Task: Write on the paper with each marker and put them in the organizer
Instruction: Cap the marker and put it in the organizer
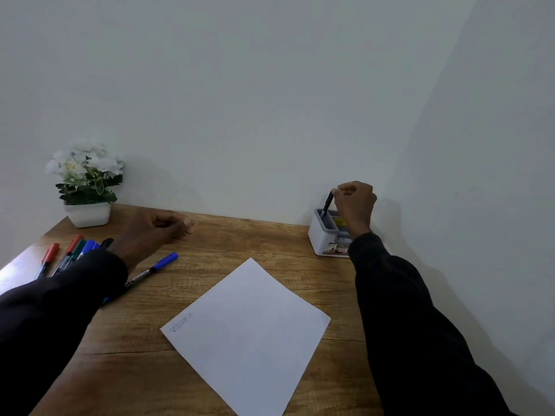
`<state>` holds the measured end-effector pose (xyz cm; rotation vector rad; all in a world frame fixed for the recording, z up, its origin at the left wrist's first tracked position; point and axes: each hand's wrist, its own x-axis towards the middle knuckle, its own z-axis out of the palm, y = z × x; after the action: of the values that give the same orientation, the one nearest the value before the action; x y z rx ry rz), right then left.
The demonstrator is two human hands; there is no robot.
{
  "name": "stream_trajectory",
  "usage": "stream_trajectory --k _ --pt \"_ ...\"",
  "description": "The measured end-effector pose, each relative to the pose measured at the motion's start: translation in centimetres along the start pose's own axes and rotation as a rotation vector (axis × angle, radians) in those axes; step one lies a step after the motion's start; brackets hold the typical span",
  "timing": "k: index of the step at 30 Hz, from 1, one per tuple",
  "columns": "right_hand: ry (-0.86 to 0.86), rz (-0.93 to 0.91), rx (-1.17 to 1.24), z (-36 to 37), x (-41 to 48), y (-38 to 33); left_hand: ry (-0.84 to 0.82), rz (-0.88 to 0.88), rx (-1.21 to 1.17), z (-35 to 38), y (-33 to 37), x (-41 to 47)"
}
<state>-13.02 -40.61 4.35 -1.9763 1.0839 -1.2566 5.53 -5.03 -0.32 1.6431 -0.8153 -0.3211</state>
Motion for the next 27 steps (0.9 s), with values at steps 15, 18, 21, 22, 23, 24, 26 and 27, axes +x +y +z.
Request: stream_trajectory --k 15,18,21,22,23,24,26,27 --pt "-0.664 -0.142 0.129 7.8 -18.3 -8.4 0.145 -0.046 0.124 -6.6 -1.6 -4.2" --pt "-0.762 -0.28 -0.004 10.5 -21.0 -9.6 0.145 -0.061 0.102 -7.6 -2.3 -4.7" --pt "-0.852 -0.432 -0.074 13.1 -23.6 -11.0 0.15 -0.065 0.068 -8.1 -2.8 -5.1" --pt "-0.886 -0.479 -0.075 13.9 -24.3 -11.3 0.15 -0.065 0.066 -8.3 -2.9 -5.0" --pt "-0.915 -0.518 -0.078 14.4 -24.8 -11.6 0.146 -0.065 0.068 -8.3 -3.0 -5.0" --pt "-0.937 -0.548 -0.094 14.9 -25.2 -11.8 0.141 -0.065 0.066 -8.4 -3.1 -5.1" --pt "-0.939 -0.577 -0.163 15.7 -25.8 -11.9 0.134 -0.064 0.054 -8.6 -3.4 -5.1" --pt "-0.925 -0.576 -0.204 15.9 -26.0 -11.8 0.132 -0.062 0.05 -8.7 -3.6 -5.1"
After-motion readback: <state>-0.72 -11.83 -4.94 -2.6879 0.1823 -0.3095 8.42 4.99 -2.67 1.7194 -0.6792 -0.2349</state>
